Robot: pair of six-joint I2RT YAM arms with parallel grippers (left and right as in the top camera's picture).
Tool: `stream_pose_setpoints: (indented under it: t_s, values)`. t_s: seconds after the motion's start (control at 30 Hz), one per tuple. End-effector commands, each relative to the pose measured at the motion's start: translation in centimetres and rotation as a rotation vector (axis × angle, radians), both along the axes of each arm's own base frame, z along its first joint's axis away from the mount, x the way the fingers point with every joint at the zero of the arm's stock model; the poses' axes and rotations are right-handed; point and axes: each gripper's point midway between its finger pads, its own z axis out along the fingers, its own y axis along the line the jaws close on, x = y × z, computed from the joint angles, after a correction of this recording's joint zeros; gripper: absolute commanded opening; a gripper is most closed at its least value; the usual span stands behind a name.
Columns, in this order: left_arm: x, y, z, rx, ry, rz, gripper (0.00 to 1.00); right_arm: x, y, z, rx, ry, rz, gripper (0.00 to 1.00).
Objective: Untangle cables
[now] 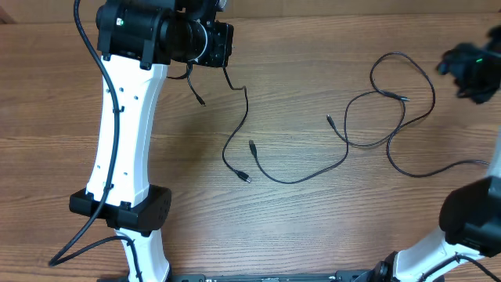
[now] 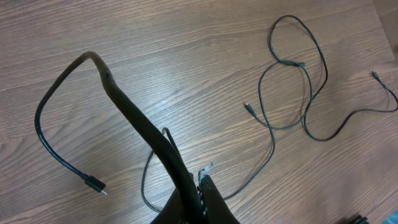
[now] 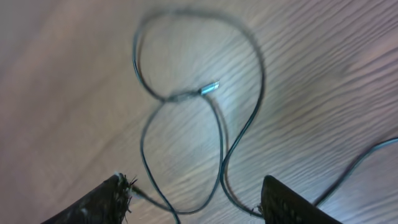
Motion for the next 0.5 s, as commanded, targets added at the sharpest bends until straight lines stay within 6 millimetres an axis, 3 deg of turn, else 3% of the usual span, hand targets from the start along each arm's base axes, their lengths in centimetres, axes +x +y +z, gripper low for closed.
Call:
stream_pose_setpoints:
  t_s: [0.0, 0.27, 0.47]
  values:
    - [-0.1, -0.5, -0.1, 0.015, -0.008, -0.027, 0.04, -0.3, 0.4, -4.6, 0.030, 0.075, 0.034, 0.67]
    - [-0.2, -0.5, -0.2, 0.016, -0.004, -0.028, 0.04, 0.2, 0.0, -12.1, 0.057, 0.107, -0.032, 0.62]
    - [-0.3, -0.4, -0.3, 0.017, 0.000, -0.028, 0.04, -0.1, -0.7, -15.7, 0.079, 0.135, -0.220, 0.56]
